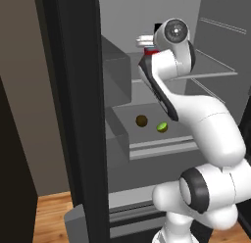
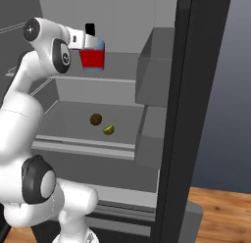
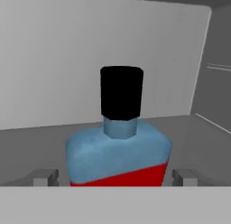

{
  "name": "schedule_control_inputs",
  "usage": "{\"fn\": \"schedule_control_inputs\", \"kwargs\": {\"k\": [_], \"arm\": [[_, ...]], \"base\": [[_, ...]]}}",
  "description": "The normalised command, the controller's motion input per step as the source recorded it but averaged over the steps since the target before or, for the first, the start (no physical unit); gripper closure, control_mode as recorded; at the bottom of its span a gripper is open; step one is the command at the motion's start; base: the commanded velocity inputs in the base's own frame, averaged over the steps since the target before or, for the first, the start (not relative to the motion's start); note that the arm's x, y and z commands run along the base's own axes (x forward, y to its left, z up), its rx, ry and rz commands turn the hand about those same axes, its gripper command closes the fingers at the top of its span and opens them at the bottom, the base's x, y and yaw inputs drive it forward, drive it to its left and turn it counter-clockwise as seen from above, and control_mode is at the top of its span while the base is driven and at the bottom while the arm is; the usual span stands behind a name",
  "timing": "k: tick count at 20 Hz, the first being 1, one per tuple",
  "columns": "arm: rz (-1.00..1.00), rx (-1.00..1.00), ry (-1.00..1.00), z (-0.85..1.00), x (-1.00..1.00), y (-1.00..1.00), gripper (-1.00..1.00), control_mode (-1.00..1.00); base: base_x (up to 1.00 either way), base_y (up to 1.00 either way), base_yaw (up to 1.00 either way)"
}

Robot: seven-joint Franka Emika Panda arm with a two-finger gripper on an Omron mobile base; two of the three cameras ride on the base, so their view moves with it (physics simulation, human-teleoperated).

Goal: Place the liquor on the top shelf of the fridge to keep it out of children's reach, and place the kiwi and avocado on lower shelves for easy access.

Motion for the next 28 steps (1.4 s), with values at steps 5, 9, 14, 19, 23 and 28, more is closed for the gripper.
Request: {"fn": "schedule_control_inputs", "kwargs": {"k": [5, 9, 14, 19, 23, 28], "arm": [[-0.04, 0.1, 0.0, 0.0, -0.49, 0.0, -1.0, -1.0], [0.0, 0.06, 0.0, 0.0, -0.67, 0.0, -1.0, -1.0], [0.0, 0.01, 0.06, -0.01, -0.91, -0.12, -1.0, -1.0], [0.02, 0.0, 0.06, -0.23, -1.0, -0.42, -1.0, -1.0], [0.04, 0.05, 0.03, -0.37, -0.97, -0.66, -1.0, -1.0], [0.0, 0.2, -0.03, -0.09, -0.28, -0.41, -1.0, -1.0]], "base": [[0.0, 0.0, 0.0], [0.0, 0.0, 0.0], [0.0, 0.0, 0.0], [0.0, 0.0, 0.0], [0.0, 0.0, 0.0], [0.0, 0.0, 0.0]]}}
